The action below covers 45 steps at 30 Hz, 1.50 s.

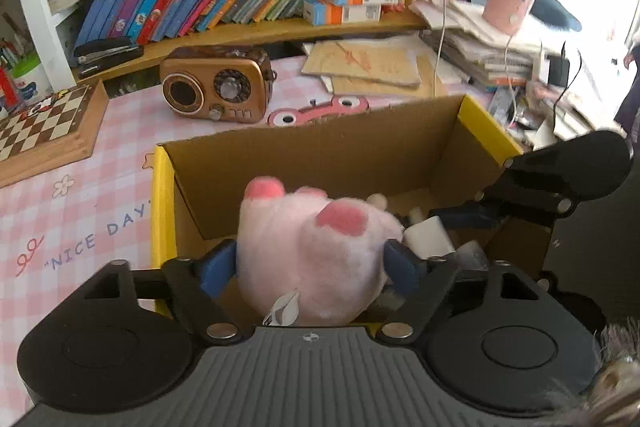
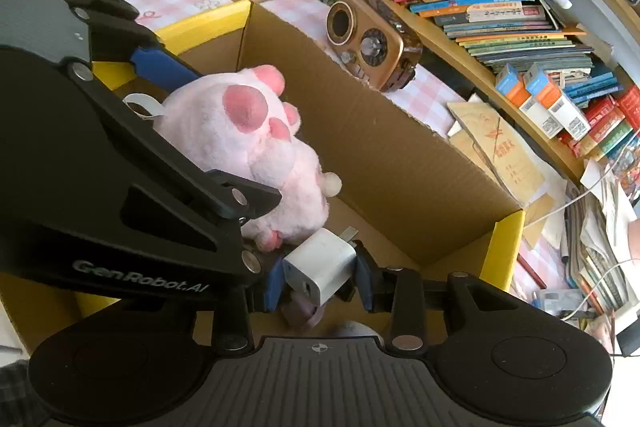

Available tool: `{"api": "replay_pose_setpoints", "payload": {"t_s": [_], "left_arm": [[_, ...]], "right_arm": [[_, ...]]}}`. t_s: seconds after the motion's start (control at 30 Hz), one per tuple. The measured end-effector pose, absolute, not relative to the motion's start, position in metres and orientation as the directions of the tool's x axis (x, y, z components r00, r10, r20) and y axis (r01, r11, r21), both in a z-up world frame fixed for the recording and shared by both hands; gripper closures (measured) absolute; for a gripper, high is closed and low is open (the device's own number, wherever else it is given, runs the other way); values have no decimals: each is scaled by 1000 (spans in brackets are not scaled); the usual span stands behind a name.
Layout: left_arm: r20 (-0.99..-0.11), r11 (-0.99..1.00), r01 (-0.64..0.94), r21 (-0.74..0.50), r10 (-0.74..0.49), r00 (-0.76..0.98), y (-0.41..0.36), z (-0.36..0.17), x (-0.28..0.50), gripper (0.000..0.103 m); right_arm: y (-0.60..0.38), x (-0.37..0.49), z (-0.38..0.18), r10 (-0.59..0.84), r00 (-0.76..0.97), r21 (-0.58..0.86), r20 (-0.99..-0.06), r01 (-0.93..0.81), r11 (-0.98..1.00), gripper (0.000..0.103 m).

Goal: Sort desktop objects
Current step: 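Lower both tools into the yellow box and open both grippers, then withdraw both tools from the box back over the table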

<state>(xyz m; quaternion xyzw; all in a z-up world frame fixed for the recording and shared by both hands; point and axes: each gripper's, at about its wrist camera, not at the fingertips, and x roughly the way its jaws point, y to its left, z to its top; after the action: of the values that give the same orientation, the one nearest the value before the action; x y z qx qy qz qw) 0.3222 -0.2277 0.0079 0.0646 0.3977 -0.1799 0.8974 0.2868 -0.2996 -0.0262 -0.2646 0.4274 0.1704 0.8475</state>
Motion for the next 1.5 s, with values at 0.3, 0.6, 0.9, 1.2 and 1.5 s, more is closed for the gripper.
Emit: {"api": "replay_pose_setpoints", "payload": {"t_s": [0.3, 0.6, 0.9, 1.2, 1.5], "left_arm": [[-586, 914, 406, -10, -334, 738, -217, 40, 276, 10], [-463, 945, 327, 22, -280, 841, -171, 65, 204, 0], [-461, 988, 149, -25, -144, 876, -105, 57, 134, 0], [-448, 994, 103, -24, -103, 888, -71, 51, 73, 0], [-449, 992, 123, 40, -92, 889, -57, 38, 23, 0]], "right_arm": [[-315, 260, 1, 108, 688, -275, -717, -422, 864, 58], [-326, 201, 40, 110, 814, -159, -570, -240, 958, 39], [-313, 126, 39, 16, 861, -16, -509, -28, 999, 19], [-285, 59, 34, -51, 868, 21, -494, 71, 997, 16], [-250, 9, 21, -58, 853, 19, -518, 79, 997, 8]]}}
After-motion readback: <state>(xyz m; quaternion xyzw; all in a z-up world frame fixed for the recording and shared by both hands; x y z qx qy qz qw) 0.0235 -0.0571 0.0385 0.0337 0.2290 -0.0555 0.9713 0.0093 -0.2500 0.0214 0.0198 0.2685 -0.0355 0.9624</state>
